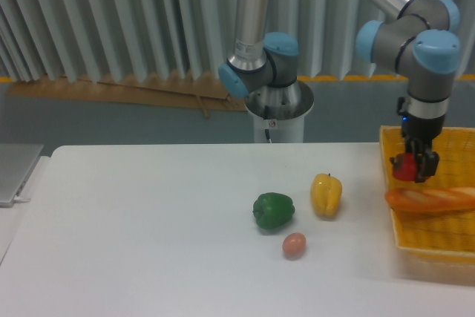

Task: Place the red peppers in a basket
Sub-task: 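Lower the red pepper into the basket beside the bread loaf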

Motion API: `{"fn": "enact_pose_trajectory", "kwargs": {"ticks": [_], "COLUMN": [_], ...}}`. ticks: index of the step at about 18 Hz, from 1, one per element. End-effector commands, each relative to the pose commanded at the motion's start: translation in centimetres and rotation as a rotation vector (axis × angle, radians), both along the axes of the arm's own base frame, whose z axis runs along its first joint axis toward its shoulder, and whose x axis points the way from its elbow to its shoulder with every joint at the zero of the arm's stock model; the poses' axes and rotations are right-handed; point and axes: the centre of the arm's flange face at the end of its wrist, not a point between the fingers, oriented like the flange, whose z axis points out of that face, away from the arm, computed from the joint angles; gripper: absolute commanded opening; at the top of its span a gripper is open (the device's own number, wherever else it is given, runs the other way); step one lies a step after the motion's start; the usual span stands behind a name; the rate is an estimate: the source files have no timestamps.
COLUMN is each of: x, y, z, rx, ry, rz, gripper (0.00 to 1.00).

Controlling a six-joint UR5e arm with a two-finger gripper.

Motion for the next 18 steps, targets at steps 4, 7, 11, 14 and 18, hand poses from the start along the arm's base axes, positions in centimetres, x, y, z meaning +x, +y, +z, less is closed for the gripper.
{"fn": "enact_pose_trajectory", "kwargs": {"ticks": [4, 7, 11, 14, 18], "x": [-1.6, -2.7, -3.8, -5.2, -6.6], "y": [-3.3, -4.9, -6.7, -8.1, -8.8], "z": [-0.4, -1.6, -3.1, -4.9, -7.0], "rx": [0.0, -0.008, -0.013, -0.014, -0.014], "ry": [-0.005, -0.02, -0.041, -0.055, -0.049], "rz": [-0.066, -0.137, -0.175, -0.184, -0.181], "gripper": [0.3, 0.32, 0.32, 0.32, 0.32]}}
